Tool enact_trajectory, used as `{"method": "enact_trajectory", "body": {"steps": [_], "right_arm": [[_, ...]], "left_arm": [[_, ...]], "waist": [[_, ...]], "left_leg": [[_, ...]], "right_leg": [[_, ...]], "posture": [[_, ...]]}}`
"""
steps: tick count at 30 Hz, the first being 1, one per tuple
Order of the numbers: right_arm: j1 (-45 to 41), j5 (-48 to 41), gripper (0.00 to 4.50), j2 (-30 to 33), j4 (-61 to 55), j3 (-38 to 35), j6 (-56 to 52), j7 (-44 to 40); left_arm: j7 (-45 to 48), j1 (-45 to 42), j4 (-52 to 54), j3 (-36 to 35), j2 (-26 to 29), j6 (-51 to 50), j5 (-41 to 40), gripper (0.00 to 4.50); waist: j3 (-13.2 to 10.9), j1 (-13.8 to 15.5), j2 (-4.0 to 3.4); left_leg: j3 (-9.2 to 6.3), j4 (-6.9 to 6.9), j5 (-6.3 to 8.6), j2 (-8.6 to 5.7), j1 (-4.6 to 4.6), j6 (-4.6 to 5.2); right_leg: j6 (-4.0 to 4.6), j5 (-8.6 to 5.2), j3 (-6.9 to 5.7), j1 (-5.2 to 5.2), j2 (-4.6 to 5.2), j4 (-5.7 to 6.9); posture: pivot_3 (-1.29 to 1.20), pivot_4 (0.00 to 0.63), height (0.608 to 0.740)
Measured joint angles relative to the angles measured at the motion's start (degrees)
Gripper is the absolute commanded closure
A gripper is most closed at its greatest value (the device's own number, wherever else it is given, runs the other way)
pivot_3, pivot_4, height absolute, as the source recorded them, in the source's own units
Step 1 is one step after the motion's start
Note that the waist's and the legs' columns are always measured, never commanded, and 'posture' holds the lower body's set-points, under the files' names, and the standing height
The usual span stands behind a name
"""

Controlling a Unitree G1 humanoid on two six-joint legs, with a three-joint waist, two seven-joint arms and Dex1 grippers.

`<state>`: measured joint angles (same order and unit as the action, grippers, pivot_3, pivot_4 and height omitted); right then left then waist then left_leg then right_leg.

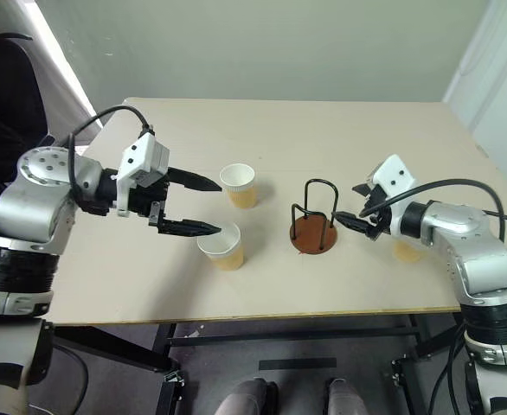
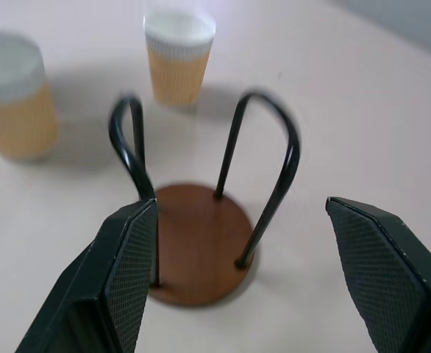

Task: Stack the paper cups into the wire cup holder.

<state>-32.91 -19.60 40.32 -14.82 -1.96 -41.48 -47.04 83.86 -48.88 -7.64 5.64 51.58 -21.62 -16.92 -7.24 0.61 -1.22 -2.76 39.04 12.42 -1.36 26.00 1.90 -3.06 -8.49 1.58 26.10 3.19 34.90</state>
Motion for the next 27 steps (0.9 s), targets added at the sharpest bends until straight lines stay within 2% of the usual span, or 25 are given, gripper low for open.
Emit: {"method": "enact_trajectory", "body": {"steps": [6,9,15,27], "right_arm": [[0.3,-1.1,0.84,5.2,-0.5,-0.2,-0.1,-2.2],[0.3,-1.4,0.84,6.6,-0.1,-0.2,0.1,-3.5],[0.2,-2.3,0.84,10.9,1.6,-0.8,0.5,-7.1],[-1.1,-5.2,0.84,14.8,1.8,-1.3,-0.4,-11.2]], "left_arm": [[2.0,2.8,2.2,2.6,3.9,8.9,5.8,0.0],[2.2,3.0,2.6,3.5,4.4,11.6,7.7,0.0],[0.9,3.1,5.2,3.7,7.8,15.8,13.2,0.0],[-1.0,4.8,7.6,6.6,6.2,16.9,17.2,0.0]], "waist": [[0.0,0.0,0.0],[0.0,0.0,0.0],[0.0,0.0,-0.01],[0.0,0.0,0.0]], "left_leg": [[-0.02,0.0,0.16,0.0,0.0,0.26],[-0.01,0.01,0.34,0.0,0.01,0.56],[-0.02,-0.03,0.36,0.0,0.04,0.55],[-0.01,-0.03,0.37,0.01,0.03,0.56]], "right_leg": [[0.01,-0.02,0.02,0.02,0.0,0.02],[0.01,-0.02,0.01,0.02,0.0,0.02],[0.05,-0.07,0.01,0.08,0.0,0.02],[0.07,-0.08,0.01,0.08,0.01,0.05]], "posture": [[0.0,0.15,0.74],[0.0,0.15,0.74],[0.0,0.15,0.74],[0.0,0.15,0.74]]}}
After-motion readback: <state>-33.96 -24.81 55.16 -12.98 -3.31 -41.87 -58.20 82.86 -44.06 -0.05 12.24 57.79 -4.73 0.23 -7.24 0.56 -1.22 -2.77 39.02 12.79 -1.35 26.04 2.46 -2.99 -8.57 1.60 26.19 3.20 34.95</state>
